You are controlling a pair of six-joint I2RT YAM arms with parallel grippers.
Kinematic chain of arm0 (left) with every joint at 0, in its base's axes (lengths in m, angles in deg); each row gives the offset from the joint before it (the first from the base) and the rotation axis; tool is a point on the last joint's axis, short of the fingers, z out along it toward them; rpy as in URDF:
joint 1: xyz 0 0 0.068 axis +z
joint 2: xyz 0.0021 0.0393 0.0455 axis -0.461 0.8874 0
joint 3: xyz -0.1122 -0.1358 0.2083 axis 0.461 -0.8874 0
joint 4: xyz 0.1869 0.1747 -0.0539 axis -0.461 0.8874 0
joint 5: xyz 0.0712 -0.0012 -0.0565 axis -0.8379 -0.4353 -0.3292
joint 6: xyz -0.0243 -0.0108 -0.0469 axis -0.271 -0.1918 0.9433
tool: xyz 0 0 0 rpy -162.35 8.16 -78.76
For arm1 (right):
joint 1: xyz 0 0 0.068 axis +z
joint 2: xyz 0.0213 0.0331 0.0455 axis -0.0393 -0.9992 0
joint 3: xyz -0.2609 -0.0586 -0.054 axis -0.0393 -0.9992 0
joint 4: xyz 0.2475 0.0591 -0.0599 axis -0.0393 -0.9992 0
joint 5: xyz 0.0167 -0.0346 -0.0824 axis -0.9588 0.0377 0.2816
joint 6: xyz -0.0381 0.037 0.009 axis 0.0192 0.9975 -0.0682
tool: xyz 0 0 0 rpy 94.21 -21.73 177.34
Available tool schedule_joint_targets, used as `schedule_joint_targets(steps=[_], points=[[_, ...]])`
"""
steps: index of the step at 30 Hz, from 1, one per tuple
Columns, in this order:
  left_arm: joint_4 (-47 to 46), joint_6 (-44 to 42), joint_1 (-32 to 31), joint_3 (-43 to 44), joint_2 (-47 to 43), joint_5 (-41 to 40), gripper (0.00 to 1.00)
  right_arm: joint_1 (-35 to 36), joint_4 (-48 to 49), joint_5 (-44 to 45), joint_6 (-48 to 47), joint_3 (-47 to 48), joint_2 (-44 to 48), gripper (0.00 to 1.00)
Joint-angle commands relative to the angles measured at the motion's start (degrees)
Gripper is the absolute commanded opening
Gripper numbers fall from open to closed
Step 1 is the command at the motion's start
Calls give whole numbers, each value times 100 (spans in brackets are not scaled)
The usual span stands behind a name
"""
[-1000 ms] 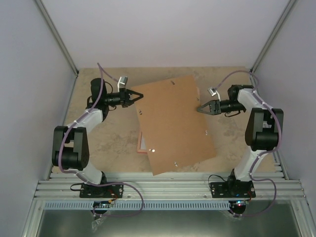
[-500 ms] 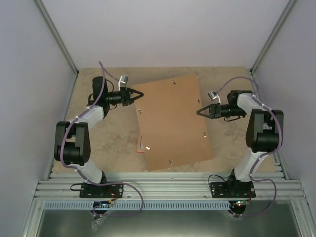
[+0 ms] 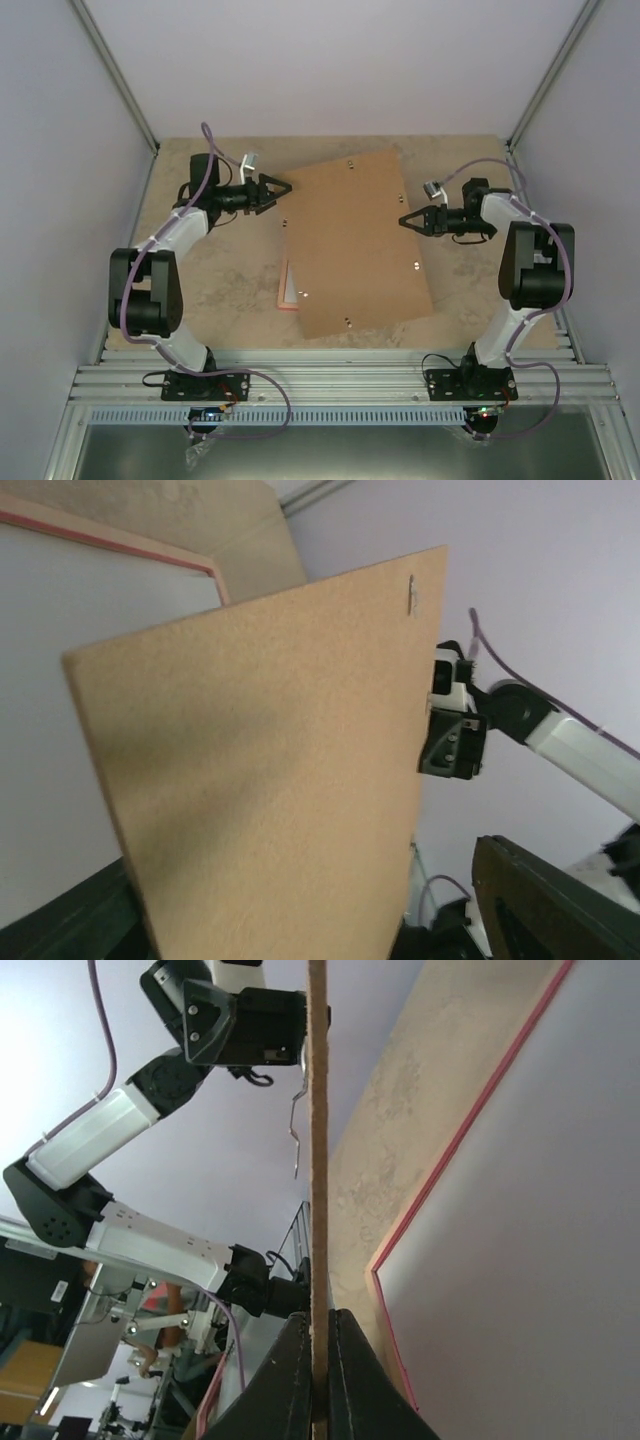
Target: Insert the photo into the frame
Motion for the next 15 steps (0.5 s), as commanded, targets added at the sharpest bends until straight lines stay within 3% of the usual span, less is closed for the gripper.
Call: schedule_joint_targets(steps=[1,6,15], points=[[757,-759,27,102,-372,-659,84,-144,1273,-246,1461,-242,84,1],[717,-764,245,-24,-575,-1105,91,-199,3978,76,4158,-1042,392,1],[381,-672,379,-393,-701,-1392,92,-245,5617,331,5333,-1126,-32,1]])
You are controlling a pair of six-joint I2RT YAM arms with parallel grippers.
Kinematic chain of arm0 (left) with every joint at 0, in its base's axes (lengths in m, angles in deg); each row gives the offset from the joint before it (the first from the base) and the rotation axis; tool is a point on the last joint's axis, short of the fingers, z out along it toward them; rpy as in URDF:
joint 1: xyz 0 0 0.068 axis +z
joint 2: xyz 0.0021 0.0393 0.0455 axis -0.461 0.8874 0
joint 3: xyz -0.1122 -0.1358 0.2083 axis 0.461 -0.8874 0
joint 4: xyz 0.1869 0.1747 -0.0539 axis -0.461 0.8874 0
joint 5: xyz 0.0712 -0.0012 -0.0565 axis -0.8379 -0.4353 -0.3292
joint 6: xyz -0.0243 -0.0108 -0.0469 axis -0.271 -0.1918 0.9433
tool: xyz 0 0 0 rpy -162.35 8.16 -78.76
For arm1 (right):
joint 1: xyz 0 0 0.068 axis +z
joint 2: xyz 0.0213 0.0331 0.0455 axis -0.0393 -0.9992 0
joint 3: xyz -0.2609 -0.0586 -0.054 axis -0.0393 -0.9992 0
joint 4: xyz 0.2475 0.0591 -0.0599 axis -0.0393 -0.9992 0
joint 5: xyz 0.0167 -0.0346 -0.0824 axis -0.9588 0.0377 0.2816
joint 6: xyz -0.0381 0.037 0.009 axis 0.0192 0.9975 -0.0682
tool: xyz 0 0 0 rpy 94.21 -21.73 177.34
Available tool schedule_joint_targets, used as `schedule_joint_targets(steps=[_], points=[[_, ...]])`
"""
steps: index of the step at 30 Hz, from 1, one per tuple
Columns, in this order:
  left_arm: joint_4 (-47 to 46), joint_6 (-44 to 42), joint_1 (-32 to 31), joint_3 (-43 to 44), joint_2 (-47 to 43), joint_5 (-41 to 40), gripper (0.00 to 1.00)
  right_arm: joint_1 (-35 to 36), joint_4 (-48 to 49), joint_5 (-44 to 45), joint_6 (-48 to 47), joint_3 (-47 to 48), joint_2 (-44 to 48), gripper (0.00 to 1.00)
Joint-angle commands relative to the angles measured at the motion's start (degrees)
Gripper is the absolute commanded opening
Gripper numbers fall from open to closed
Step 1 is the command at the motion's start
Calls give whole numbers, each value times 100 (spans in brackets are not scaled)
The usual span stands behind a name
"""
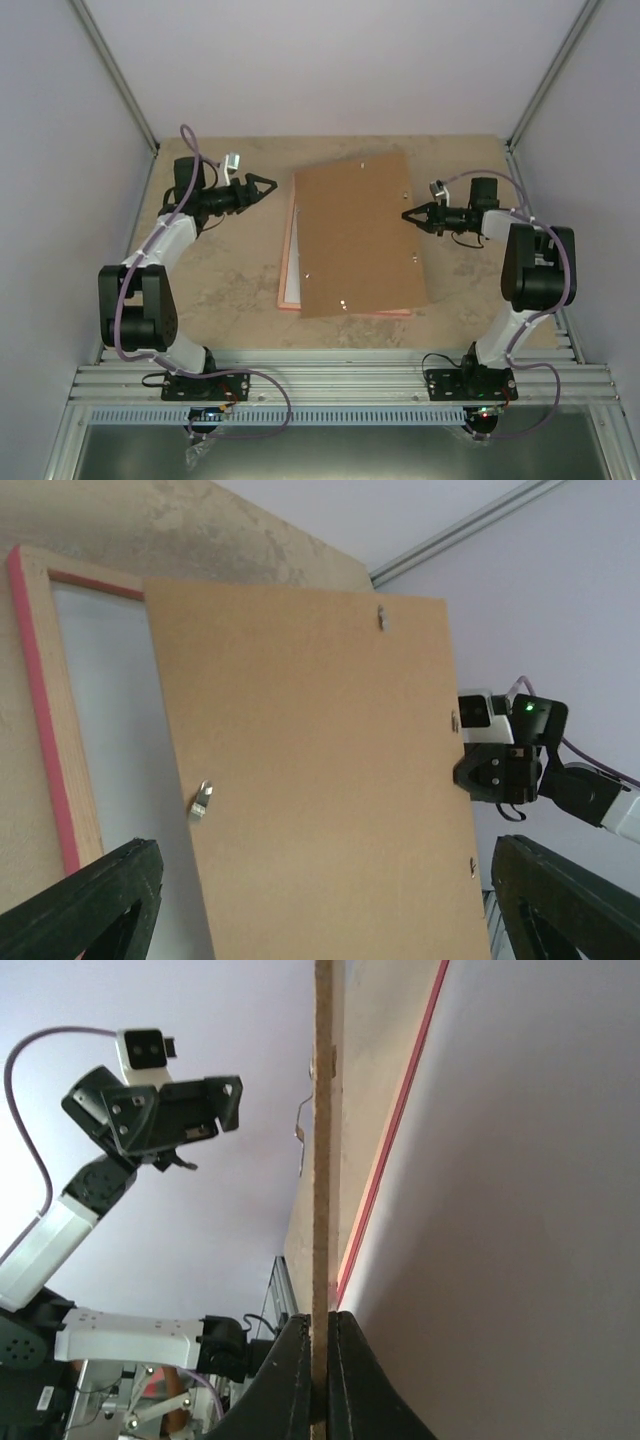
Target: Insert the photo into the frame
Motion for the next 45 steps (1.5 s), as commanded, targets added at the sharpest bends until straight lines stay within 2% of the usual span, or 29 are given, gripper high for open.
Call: schedule_joint_targets(steps=[1,9,17,24,35,41,45], points=[[-243,-10,8,-207,-96,-170,92,-49,1668,-195,1357,-73,-228,1],[-308,61,8,-198,44,-221,92,-41,3369,213,2909,-349,-610,1],[-311,68,8,-314,95,-307,92,24,3673,394,3150,-151,-1060,1],[-21,-230,8,-338,235,-917,88,282,2889,472,2733,-42,-1248,1],[-91,-261,8,-532,405,-1112,87,434,1374,1080,1496,467,-1655,1],[-89,-244,8,-517,396,-1134,87,435,408,1574,958,747,-1544,7],[-91,-259,8,-533,361,-1160,87,507,-85,1770,646,844,-1459,25]])
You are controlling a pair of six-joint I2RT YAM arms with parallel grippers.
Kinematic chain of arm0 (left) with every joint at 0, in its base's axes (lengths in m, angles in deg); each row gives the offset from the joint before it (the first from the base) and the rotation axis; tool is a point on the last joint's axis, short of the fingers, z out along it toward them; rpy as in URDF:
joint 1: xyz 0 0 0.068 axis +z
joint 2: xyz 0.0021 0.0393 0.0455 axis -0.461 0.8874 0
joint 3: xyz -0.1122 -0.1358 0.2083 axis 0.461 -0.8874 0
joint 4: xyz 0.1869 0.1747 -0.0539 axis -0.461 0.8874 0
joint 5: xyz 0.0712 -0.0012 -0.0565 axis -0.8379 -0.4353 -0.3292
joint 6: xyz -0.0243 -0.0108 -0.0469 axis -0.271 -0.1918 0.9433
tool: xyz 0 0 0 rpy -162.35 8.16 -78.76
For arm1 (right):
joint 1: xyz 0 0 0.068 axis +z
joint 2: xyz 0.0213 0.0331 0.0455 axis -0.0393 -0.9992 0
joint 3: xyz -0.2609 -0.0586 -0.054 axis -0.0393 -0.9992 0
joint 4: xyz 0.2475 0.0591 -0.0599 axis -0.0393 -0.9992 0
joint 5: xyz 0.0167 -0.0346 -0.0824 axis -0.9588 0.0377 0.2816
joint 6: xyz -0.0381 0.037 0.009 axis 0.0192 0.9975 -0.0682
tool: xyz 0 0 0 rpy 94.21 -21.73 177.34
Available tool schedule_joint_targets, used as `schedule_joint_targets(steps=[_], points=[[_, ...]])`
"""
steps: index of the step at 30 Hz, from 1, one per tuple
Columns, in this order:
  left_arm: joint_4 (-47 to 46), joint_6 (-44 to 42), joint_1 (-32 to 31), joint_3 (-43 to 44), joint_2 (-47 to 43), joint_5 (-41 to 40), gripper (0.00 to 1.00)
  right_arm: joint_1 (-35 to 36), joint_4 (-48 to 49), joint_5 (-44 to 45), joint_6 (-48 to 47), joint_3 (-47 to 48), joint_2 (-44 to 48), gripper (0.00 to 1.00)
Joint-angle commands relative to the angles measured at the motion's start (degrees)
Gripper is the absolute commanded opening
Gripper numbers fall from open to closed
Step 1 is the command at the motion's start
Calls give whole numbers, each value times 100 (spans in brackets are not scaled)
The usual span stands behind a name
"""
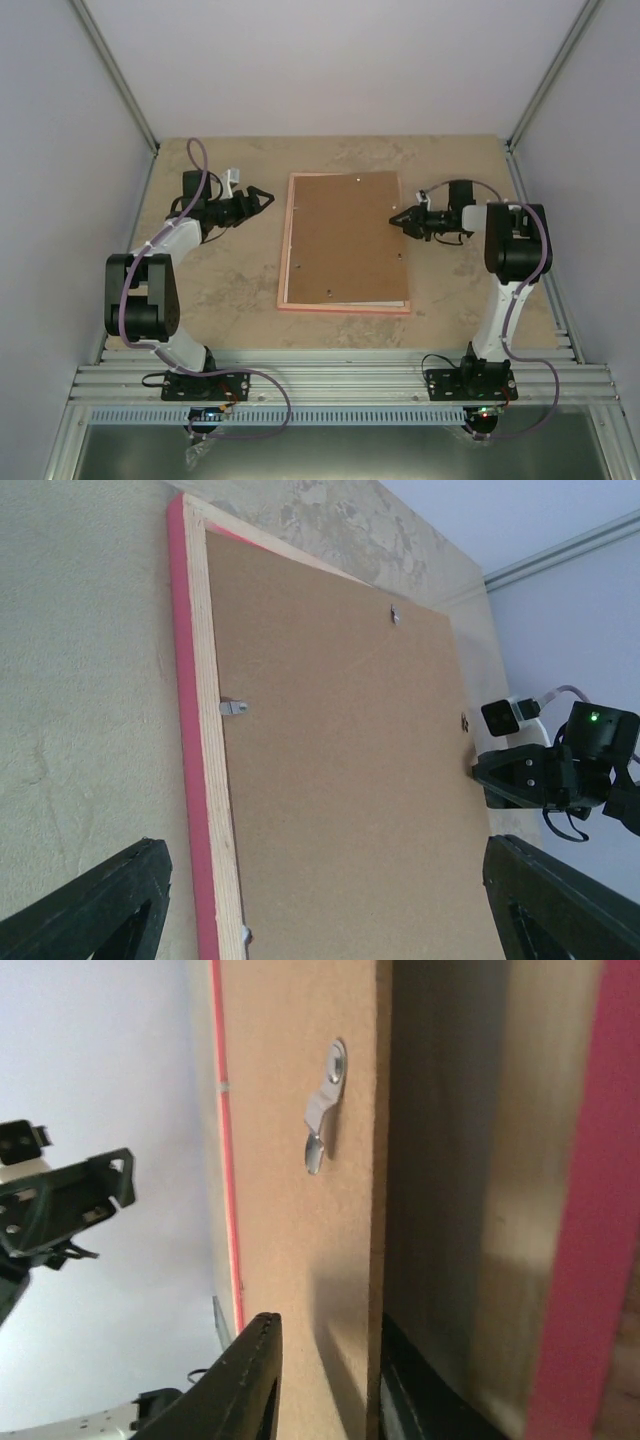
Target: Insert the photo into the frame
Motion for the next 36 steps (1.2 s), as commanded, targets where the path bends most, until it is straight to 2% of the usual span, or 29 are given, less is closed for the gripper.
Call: schedule_joint_targets(steps=[1,5,6,8,9,17,19,22,25,27,28,36], points=[[-6,-106,8,-72,-20,-100,87,177,-919,513,-633,150,126,27],[-22,-117,8,-109,-74,-122,87,227,-1239,591,-919,173,310,31],[-21,-121,8,-120,-80,-128,87,249,-1424,620,-1040,265,319,34],[-17,-131,8,-134,-103,-139,87,256,-1671,719,-1274,386,332,48],[-20,-136,8,-146,-118,-155,87,262,-1770,771,-1375,444,348,51],[-85,-147,8,-175,-147,-172,87,444,-2046,1374,-1792,962,280,53],[-53,-160,8,-151,-141,-168,88,567,-2092,1352,-1762,995,189,61],[-40,-157,8,-140,-134,-174,88,757,-2165,1408,-1742,980,184,63],[-39,-182,8,-155,-161,-183,88,815,-2432,1651,-1867,1099,297,77],[-54,-178,8,-175,-196,-206,88,816,-2559,1913,-1955,1137,477,94],[-59,-177,8,-187,-207,-229,88,816,-2592,2066,-1980,1138,578,97],[2,-286,8,-189,-282,-506,89,817,-2896,2746,-2439,1271,917,98]])
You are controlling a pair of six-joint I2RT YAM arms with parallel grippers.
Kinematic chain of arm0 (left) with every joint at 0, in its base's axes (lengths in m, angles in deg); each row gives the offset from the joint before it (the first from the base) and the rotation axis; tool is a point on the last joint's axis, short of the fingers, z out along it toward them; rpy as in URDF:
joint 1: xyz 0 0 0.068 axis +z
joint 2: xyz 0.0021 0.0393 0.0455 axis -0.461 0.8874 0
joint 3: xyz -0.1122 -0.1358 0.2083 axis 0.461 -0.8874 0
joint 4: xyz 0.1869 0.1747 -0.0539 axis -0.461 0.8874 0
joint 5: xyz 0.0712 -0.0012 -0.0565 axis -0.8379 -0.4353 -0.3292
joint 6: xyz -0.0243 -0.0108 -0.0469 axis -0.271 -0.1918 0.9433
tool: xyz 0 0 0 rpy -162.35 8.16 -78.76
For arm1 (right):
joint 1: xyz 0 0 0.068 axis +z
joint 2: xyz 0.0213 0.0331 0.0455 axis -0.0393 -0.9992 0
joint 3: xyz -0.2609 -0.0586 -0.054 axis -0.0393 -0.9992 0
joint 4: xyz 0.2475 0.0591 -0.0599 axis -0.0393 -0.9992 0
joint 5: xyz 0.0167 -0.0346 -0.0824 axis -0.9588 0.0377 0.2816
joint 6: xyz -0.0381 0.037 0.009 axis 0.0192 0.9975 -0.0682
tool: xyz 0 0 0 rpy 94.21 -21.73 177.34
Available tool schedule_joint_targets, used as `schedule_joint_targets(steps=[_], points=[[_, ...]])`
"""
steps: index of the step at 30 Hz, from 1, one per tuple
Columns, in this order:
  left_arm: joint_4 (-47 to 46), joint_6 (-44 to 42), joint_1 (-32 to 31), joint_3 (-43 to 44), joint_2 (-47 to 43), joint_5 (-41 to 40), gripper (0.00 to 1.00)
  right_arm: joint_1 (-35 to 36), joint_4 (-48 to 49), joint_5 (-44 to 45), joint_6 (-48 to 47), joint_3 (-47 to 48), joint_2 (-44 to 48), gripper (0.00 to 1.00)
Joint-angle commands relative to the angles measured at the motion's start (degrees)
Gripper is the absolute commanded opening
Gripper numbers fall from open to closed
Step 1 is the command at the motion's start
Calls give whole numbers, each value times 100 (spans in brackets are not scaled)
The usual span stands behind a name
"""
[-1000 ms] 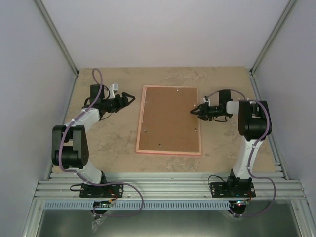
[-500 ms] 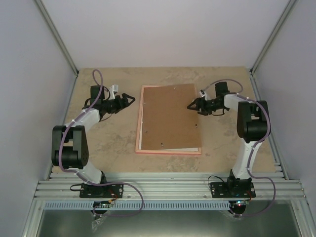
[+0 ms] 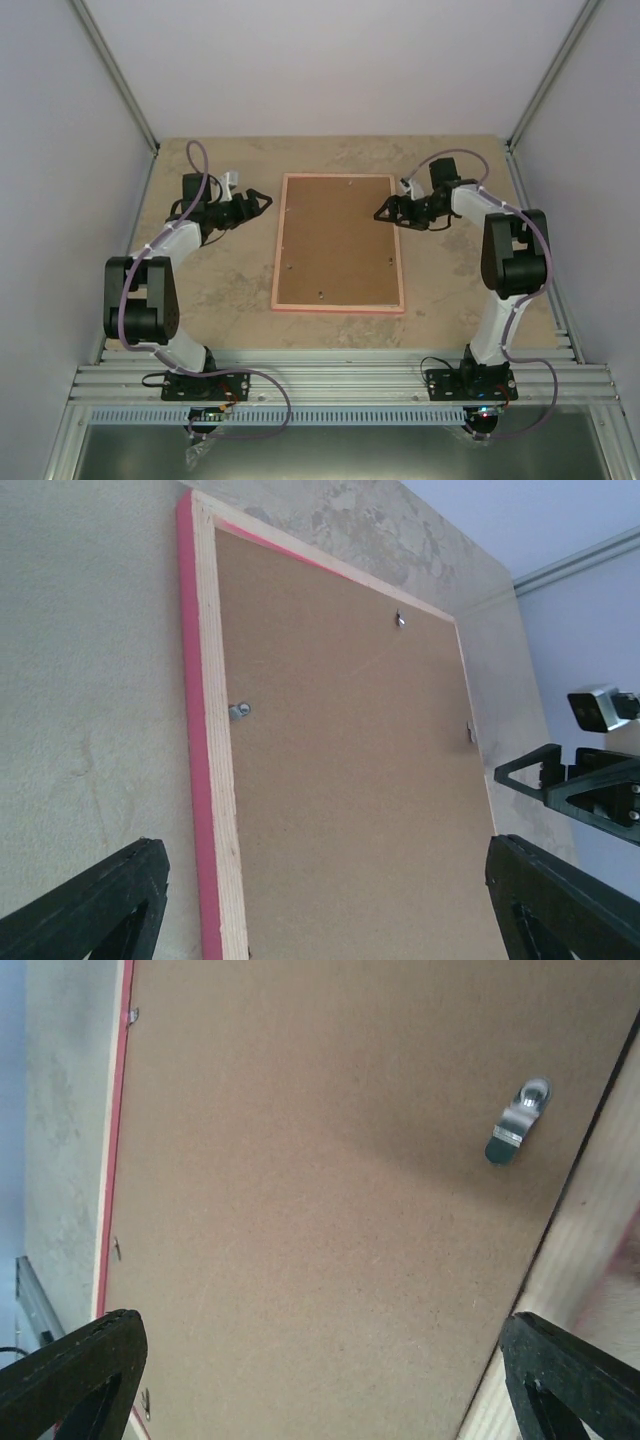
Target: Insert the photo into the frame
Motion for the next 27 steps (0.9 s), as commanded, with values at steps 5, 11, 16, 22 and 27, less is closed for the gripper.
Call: schedule_joint_targets(steps=[5,11,16,22,27], points=[[79,-248,8,-17,-223,-374,88,-38,-275,664,-599,151,233,98],[55,-236,8,-26,-212,-359,88,8,-69,288,-462,91,35,96],[40,-280,-15,-35,-186,-339,88,244,174,196,-447,-57,-108,94],[579,-1194,-425,179,-174,-845,88,320,68,215,-1071,106,-218,91],[1930,-3261,-957,755,65,-1206,83,320,-132,-377,-2769,-11,456,79]])
